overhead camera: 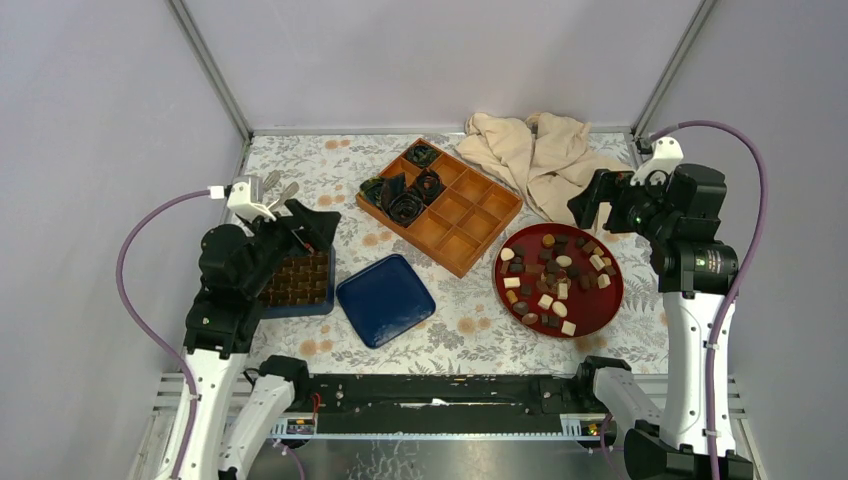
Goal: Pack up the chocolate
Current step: Pick up the clamp from the center of the board.
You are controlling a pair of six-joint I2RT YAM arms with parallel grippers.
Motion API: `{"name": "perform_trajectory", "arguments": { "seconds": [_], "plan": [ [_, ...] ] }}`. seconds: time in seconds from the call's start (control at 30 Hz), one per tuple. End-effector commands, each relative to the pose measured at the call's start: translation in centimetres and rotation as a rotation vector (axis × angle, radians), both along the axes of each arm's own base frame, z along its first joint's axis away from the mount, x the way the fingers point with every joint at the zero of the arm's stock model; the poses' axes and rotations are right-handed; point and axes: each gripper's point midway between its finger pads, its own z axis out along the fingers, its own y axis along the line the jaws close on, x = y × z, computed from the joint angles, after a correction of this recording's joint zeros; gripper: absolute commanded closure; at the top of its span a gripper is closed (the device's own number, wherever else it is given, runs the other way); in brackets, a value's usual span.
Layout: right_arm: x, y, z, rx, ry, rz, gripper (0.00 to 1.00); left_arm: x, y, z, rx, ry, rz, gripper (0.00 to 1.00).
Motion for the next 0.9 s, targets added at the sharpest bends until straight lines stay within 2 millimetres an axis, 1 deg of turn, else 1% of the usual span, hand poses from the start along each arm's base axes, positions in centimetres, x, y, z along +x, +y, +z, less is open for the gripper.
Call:
{"name": "perform_trajectory", "arguments": {
  "seconds": [0.0, 0.1, 0.13, 0.23, 0.3, 0.4, 0.47, 0.6, 0.63, 0.7, 0.73, 0.77, 0.8, 0.87],
  "plan": [
    [0.2, 0.0, 0.6, 0.022, -0.028, -0.027, 0.01, -0.5, -0.2, -0.2, -0.005, -0.023, -0.058, 0.01],
    [0.2, 0.7, 0.1, 0.028, -0.024, 0.018, 0.01, -0.3, 0.3, -0.9, 0.012, -0.029, -0.044, 0.01],
    [0.1, 1.2, -0.1, 0.021, -0.03, 0.061, 0.01, -0.1, 0.6, -1.1, 0.025, -0.033, -0.036, 0.01],
    [-1.2, 3.7, -1.3, -0.033, -0.07, 0.31, 0.01, 0.8, 1.4, -2.1, 0.075, -0.039, -0.005, 0.01],
    [-1.7, 4.8, -2.1, -0.031, -0.078, 0.409, 0.01, 1.7, 1.9, -3.0, 0.121, -0.026, 0.006, 0.01],
    [-2.4, 6.7, -3.3, 0.004, -0.115, 0.579, 0.01, 3.6, 3.2, -5.0, 0.217, 0.038, 0.039, 0.01],
    [-2.2, 7.8, -3.8, 0.055, -0.151, 0.655, 0.01, 5.1, 4.4, -6.3, 0.295, 0.089, 0.073, 0.02],
    [-1.7, 9.3, -5.0, 0.17, -0.159, 0.77, 0.0, 9.0, 8.1, -8.9, 0.464, 0.197, 0.202, 0.03],
    [-1.5, 9.5, -5.3, 0.188, -0.157, 0.783, 0.0, 10.0, 9.0, -9.5, 0.516, 0.216, 0.229, 0.05],
    [-1.4, 9.6, -6.1, 0.202, -0.154, 0.795, 0.0, 11.9, 10.7, -10.8, 0.61, 0.264, 0.281, 0.14],
    [-1.3, 9.6, -6.5, 0.205, -0.157, 0.796, 0.0, 12.9, 11.3, -11.6, 0.647, 0.285, 0.293, 0.18],
    [-1.3, 9.7, -6.9, 0.21, -0.161, 0.794, 0.0, 14.0, 11.8, -12.3, 0.693, 0.293, 0.289, 0.25],
    [-1.2, 9.7, -7.2, 0.216, -0.165, 0.79, 0.0, 15.1, 12.3, -12.9, 0.724, 0.298, 0.288, 0.32],
    [-1.2, 9.7, -7.8, 0.213, -0.181, 0.789, 0.0, 17.4, 12.7, -14.3, 0.769, 0.299, 0.252, 0.56]
  ]
}}
